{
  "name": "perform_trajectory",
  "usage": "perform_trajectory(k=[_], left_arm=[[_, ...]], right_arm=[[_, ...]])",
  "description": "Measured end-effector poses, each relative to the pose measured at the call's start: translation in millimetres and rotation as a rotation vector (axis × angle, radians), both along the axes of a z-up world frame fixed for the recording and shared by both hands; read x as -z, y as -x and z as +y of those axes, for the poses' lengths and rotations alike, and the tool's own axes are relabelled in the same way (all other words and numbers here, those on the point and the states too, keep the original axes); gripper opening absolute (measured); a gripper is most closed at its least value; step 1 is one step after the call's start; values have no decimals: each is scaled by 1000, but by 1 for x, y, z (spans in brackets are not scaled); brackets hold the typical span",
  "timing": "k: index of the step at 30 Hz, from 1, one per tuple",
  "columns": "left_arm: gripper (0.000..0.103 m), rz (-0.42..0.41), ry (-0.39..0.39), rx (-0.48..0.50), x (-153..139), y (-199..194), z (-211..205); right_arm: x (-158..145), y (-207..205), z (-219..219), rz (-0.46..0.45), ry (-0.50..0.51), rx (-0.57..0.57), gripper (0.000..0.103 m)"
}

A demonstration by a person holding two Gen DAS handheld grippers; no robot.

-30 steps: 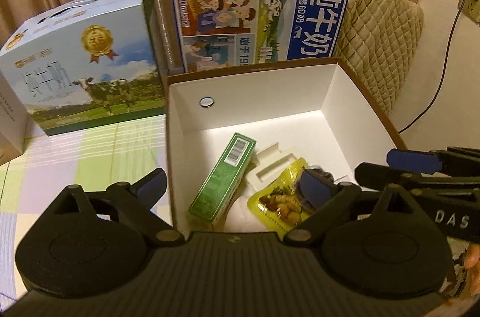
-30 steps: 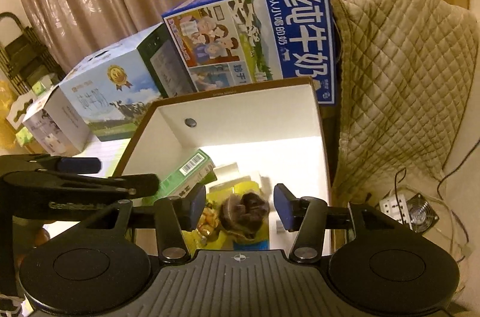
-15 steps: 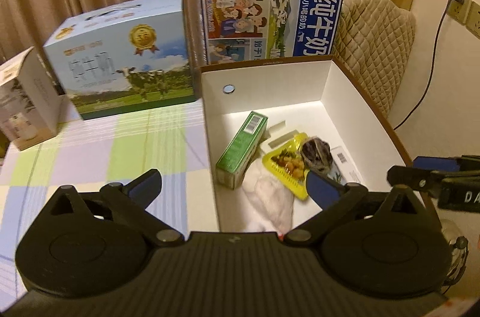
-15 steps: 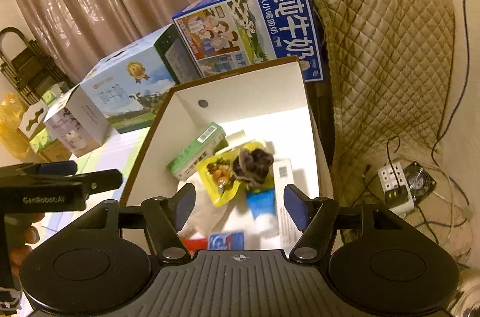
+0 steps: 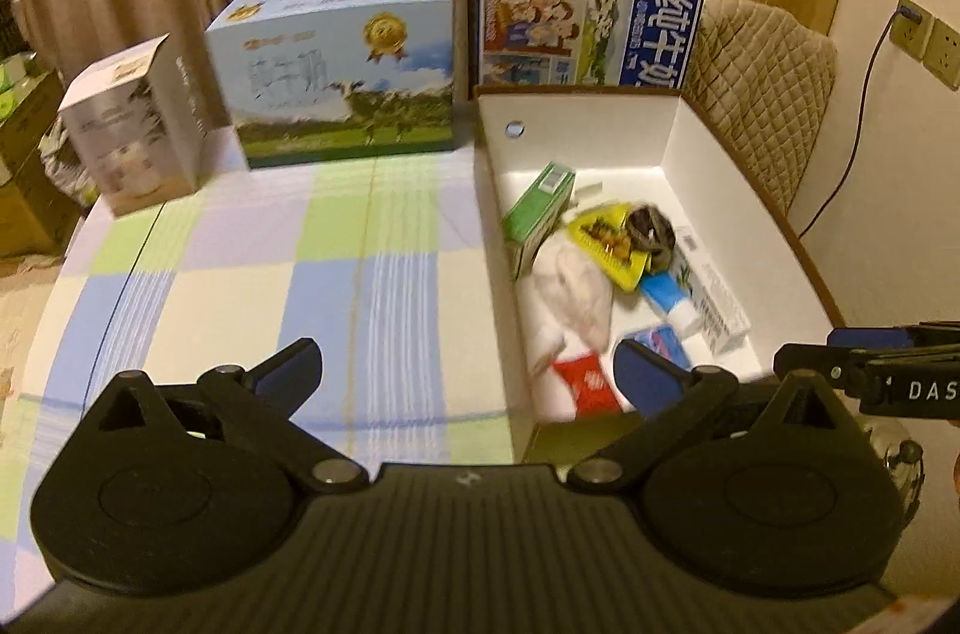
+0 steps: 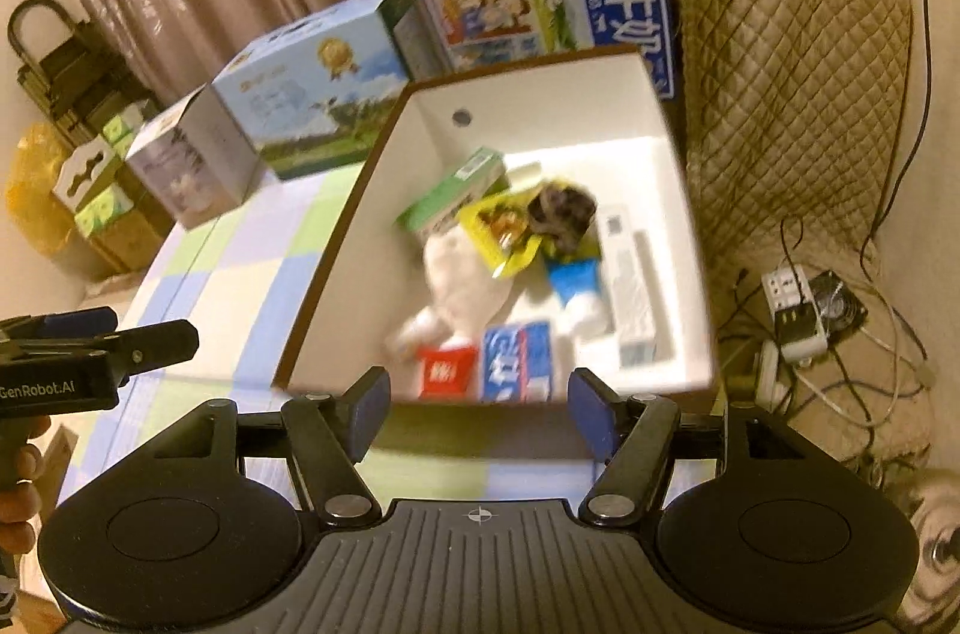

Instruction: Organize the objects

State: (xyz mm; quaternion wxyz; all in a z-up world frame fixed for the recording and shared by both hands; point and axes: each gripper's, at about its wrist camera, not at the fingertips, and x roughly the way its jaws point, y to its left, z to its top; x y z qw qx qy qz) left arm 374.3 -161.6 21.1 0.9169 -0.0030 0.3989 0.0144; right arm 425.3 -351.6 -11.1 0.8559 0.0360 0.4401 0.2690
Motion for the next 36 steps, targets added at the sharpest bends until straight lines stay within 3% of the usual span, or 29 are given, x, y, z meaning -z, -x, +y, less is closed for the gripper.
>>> perform_trajectory(k=[9,25,36], left_arm=[[102,47,8,-28,4,59,32],[102,59,33,-6,1,161,87],[102,80,26,-10,6,216,115]], right_arm=[[-2,63,20,12,17,15,63],[-4,176,73,33,42,2,63],[-7,227,104,28,50,-27,63]])
